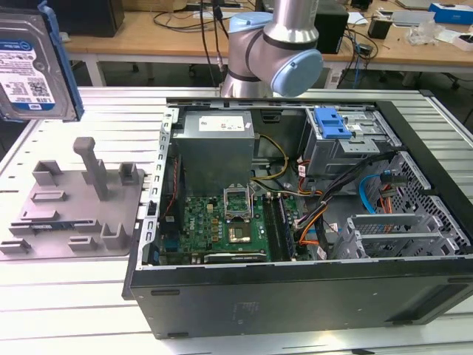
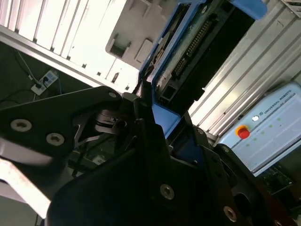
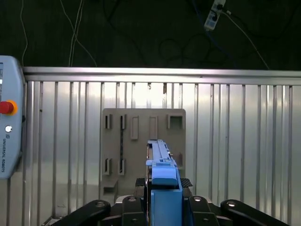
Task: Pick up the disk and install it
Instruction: 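Pick up the disk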
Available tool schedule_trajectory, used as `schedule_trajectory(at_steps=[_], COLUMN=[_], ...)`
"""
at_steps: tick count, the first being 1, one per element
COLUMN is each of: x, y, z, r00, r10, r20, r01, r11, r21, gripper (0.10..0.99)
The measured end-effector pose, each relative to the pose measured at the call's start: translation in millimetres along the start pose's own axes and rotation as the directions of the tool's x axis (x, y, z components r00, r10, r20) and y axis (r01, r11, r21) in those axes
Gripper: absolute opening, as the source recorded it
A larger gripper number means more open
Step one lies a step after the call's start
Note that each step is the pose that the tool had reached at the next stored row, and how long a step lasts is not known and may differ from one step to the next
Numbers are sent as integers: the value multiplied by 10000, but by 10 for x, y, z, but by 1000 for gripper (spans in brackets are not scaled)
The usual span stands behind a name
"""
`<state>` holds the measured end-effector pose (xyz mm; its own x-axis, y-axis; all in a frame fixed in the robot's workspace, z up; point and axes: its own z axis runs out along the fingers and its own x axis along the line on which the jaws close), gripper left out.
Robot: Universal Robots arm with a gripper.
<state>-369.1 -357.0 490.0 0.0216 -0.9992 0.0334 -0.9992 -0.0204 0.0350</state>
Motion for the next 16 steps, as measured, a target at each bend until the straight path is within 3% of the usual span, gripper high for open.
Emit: schedule_trajectory(at_steps=[5, 6, 10, 13, 14, 16], x=[111, 159, 238, 316, 327, 372], y=[-272, -399, -620, -881, -928, -1115], z=[-21, -25, -32, -41, -42, -47], r00=[10000, 10000, 10000, 10000, 10000, 10000], r10=[-3, -2, -6, -6, -5, -5], r20=[2, 2, 3, 4, 3, 4], r01=[3, 2, 6, 6, 5, 5], r11=[10000, 9999, 9999, 9998, 9998, 9998], r21=[-81, -103, -143, -186, -190, -191], gripper=[369, 369, 369, 369, 369, 369])
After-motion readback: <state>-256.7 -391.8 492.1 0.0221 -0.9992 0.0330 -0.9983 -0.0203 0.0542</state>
